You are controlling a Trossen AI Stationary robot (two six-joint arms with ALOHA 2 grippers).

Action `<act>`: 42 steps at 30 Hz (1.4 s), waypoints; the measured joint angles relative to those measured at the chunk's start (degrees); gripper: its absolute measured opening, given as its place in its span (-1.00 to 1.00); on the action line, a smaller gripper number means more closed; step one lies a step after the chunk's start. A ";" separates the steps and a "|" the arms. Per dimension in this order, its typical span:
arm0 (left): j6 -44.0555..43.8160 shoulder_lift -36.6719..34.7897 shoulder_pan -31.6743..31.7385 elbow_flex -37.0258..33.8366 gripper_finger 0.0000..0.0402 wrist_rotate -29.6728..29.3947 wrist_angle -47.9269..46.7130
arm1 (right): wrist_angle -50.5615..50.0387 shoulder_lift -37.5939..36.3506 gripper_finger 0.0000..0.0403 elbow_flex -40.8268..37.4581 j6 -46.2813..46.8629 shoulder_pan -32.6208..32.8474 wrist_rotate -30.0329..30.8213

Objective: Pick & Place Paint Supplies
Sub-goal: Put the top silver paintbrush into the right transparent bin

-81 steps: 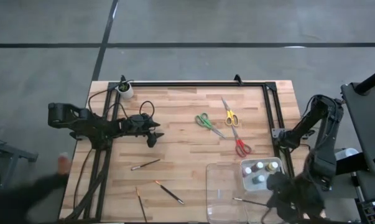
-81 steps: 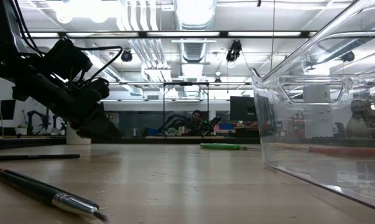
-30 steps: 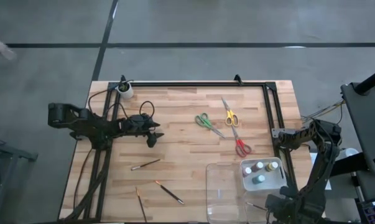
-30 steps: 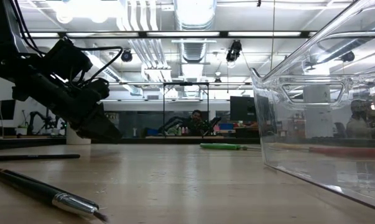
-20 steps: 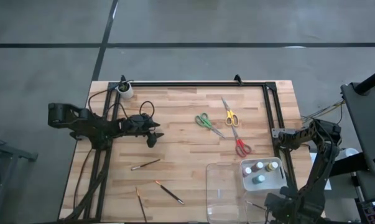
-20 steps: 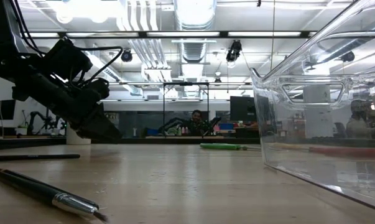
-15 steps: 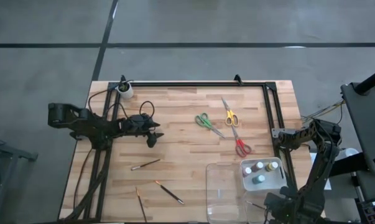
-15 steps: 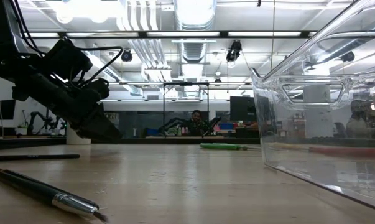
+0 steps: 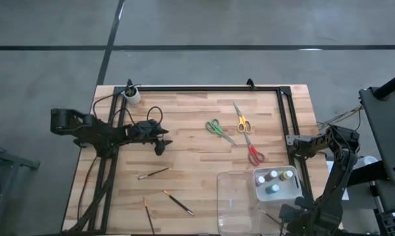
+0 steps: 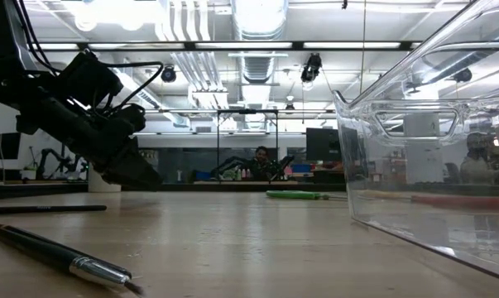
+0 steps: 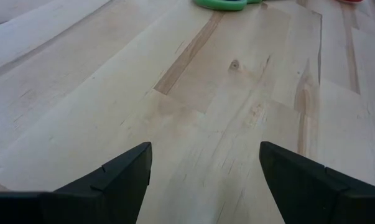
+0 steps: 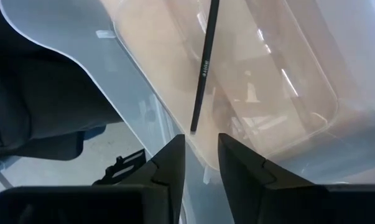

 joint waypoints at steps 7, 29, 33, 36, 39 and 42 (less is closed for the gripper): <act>-0.01 0.00 0.00 0.00 0.51 0.00 0.00 | -0.69 -2.55 -0.54 1.68 -0.01 -0.10 1.16; 0.00 0.00 0.00 0.00 0.51 0.02 -0.24 | -8.91 -16.65 -0.54 2.62 -16.95 -9.08 26.25; -0.01 0.00 0.00 0.00 0.51 0.02 -0.28 | -8.87 -19.12 -0.54 2.62 -33.88 -12.39 31.57; -0.01 0.01 0.00 0.00 0.51 0.01 -0.30 | -8.83 -20.09 -0.54 2.47 -46.44 -15.76 39.01; -0.02 0.00 0.02 -0.02 0.51 0.00 -0.31 | -8.67 -20.84 -0.54 1.89 -54.68 -19.83 45.19; -0.02 0.00 0.00 -0.01 0.51 0.00 -0.31 | -8.23 -21.38 -0.54 1.77 -61.17 -24.99 47.40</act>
